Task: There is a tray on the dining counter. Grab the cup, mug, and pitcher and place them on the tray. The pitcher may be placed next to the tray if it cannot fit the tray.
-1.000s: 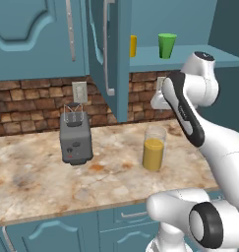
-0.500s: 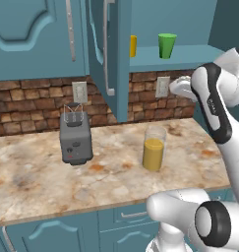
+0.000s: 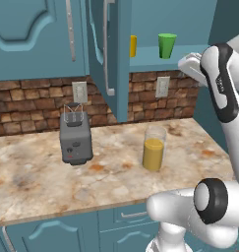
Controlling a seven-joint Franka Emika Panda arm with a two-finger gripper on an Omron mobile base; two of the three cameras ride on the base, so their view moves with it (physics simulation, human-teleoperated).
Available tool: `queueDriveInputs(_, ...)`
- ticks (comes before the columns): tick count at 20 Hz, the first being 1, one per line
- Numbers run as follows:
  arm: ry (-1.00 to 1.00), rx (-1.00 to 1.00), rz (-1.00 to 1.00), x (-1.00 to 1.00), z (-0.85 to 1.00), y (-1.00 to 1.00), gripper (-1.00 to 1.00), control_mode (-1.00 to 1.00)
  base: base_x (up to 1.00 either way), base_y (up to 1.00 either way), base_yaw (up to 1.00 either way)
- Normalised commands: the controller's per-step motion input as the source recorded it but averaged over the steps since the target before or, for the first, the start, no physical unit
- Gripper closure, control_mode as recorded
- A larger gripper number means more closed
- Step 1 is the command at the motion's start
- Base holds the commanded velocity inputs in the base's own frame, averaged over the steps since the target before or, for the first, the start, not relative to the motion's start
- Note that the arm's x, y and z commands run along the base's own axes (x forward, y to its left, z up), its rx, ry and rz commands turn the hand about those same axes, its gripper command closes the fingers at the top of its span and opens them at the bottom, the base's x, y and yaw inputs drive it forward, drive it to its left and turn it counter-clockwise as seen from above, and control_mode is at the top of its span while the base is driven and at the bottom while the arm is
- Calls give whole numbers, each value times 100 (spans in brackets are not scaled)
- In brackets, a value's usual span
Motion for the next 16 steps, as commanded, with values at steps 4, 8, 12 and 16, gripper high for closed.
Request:
queueDriveInputs(4, 0, 22, -8, 37, 49, -20, -100, -100, 0, 0, 0)
queueDriveInputs(8, 0, 23, -6, 34, 45, -15, -100, -100, 0, 0, 0)
queueDriveInputs(12, -3, 19, -6, 31, 36, -10, -100, -100, 0, 0, 0)
queueDriveInputs(16, -3, 17, -5, 26, 28, -9, -100, -100, 0, 0, 0)
